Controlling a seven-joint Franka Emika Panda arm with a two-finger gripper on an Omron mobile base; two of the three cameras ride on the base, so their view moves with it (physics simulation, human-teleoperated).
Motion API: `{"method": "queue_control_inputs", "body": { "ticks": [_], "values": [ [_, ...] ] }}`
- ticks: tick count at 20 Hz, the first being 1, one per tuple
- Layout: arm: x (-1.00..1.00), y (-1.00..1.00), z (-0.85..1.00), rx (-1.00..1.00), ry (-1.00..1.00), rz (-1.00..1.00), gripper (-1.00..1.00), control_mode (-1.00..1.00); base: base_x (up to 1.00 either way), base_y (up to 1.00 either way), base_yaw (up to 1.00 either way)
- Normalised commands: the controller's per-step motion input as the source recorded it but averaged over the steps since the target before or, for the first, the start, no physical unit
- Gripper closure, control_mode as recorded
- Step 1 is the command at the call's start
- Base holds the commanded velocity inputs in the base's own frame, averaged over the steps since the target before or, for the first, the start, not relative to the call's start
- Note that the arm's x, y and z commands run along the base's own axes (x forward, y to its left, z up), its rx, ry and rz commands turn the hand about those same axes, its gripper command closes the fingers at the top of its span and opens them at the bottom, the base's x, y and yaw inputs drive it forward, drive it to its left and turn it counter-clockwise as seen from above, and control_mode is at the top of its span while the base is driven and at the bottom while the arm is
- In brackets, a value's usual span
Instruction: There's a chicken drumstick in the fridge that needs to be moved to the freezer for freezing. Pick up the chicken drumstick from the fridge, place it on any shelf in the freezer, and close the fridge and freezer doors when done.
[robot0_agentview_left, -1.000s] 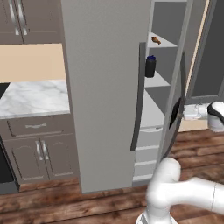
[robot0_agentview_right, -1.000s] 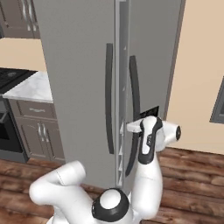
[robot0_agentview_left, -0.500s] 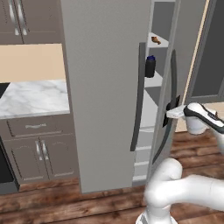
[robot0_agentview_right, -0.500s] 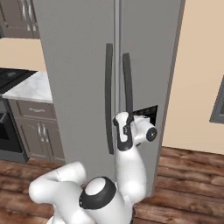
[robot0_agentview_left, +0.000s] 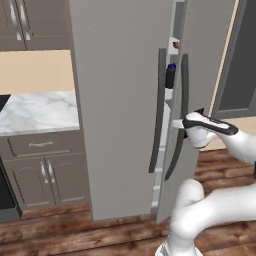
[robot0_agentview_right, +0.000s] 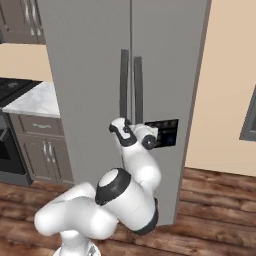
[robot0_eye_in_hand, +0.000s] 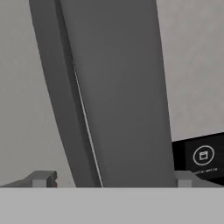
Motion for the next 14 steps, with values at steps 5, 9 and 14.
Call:
{"method": "queue_control_inputs", "body": {
  "ticks": [5,9,14],
  "values": [
    [0.57,0.23,0.0,0.05,0.01,-0.1,-1.0,-1.0,0.0,0.0,0.0],
    [0.65,0.19,0.0,0.01,0.0,-0.09,-1.0,-1.0,0.0,0.0,0.0],
    [0.71,0.18,0.0,0.0,0.0,-0.08,-1.0,-1.0,0.0,0.0,0.0]
  ]
}}
